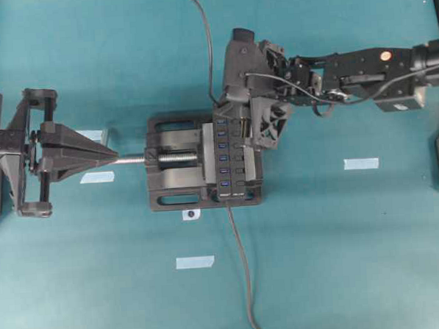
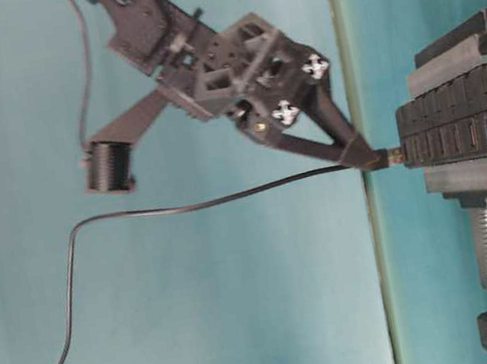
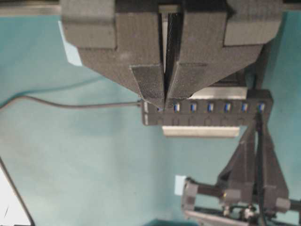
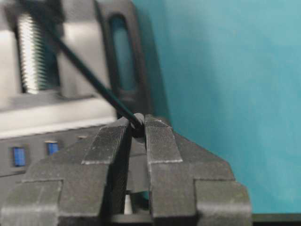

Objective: Insert the USB into the front port of the fixed hub.
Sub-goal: 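Close the right gripper on the black USB plug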

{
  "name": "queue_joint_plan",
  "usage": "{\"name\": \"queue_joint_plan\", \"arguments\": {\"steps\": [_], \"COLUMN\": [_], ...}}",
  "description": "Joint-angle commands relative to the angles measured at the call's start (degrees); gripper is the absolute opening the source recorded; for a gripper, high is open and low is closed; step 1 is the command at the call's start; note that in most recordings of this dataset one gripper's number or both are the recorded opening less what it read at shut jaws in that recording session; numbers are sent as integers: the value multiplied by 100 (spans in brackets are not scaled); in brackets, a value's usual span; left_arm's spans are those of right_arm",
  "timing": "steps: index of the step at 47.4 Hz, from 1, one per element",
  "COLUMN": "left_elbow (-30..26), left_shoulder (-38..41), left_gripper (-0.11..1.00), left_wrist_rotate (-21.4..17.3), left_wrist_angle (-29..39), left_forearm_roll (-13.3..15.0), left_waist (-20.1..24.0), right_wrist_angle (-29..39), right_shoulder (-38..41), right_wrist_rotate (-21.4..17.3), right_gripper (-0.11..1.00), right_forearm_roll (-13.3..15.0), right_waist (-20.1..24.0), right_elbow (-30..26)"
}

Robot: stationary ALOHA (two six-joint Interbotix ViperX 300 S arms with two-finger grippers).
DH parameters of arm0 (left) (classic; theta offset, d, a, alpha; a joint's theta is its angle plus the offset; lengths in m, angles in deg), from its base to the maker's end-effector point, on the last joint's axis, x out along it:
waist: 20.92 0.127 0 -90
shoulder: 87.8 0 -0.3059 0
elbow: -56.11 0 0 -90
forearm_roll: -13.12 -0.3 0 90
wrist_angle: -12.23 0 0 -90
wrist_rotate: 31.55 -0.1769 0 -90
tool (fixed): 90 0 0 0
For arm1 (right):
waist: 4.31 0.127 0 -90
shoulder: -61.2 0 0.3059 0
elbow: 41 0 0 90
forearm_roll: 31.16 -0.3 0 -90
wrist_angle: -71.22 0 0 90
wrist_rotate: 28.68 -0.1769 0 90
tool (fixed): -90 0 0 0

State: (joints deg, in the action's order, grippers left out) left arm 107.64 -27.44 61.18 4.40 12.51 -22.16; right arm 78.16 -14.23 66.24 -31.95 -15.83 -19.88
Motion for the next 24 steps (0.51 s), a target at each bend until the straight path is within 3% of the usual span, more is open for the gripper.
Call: {"name": "queue_joint_plan", "arguments": {"steps": [1, 24], "left_elbow": [-62, -79], "left_shoulder": [0, -9], "left_gripper": [0, 0], "left_wrist_rotate": [9, 9], "left_wrist_angle": [-62, -62], "left_forearm_roll": [-9, -9], "left_waist": [-18, -18], "right_wrist_angle": [26, 185], "right_shoulder": [-264, -562], "right_wrist_rotate": [-79, -237], "right_gripper": [6, 5], "right_forearm_roll": [-18, -26], "right_waist": [26, 211], "right_elbow": [-132, -132]}}
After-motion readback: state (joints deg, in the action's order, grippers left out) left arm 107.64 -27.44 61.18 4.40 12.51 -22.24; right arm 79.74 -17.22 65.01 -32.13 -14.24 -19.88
